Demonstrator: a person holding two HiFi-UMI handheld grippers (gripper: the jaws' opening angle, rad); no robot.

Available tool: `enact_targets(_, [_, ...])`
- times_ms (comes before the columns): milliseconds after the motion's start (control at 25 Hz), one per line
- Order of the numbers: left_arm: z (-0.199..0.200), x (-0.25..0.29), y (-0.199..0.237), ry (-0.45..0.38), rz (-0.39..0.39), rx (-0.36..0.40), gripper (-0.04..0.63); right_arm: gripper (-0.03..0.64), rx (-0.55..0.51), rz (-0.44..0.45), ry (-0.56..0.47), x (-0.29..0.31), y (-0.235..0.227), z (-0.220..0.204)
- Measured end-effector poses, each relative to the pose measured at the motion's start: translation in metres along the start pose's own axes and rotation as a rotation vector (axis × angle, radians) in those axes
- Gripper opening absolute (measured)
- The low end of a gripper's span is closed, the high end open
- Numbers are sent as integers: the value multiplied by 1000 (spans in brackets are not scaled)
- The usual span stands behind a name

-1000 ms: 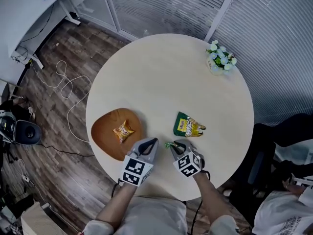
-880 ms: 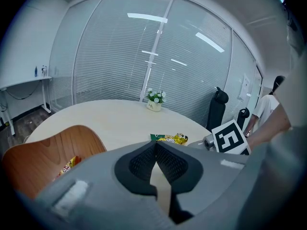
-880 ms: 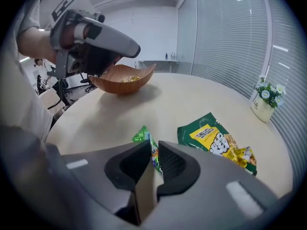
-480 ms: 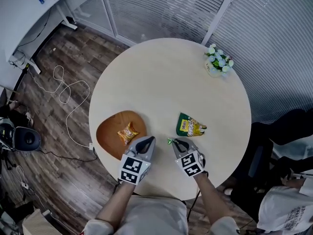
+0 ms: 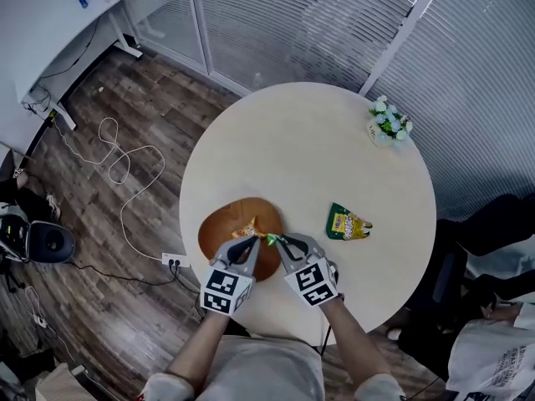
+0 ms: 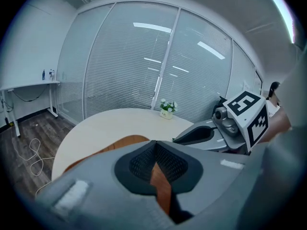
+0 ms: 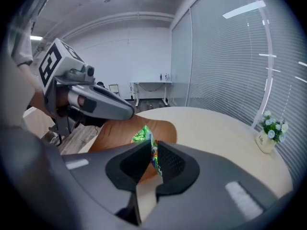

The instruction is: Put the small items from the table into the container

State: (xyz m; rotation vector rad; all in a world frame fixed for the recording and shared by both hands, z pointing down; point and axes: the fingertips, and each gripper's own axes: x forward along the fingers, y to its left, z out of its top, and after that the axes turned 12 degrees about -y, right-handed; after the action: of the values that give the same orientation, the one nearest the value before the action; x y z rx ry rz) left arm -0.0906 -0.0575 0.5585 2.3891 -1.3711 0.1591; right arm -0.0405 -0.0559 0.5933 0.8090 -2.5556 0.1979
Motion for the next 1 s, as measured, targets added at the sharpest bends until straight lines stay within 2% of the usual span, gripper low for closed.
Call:
enact_targets(240, [-4, -31, 46, 1, 46, -24, -3, 43, -25, 77, 29, 41, 51, 9])
enact_targets(440, [-3, -41, 60, -5, 45, -33, -3, 52, 1, 98, 46, 51, 68, 5])
enact_targets(800, [0, -35, 56, -1, 0, -34, -3, 107, 43, 58, 5, 43, 64, 13])
enact_targets(1000, [-1, -20, 40, 8, -41, -15, -3, 72, 72, -44, -52, 24, 43, 19])
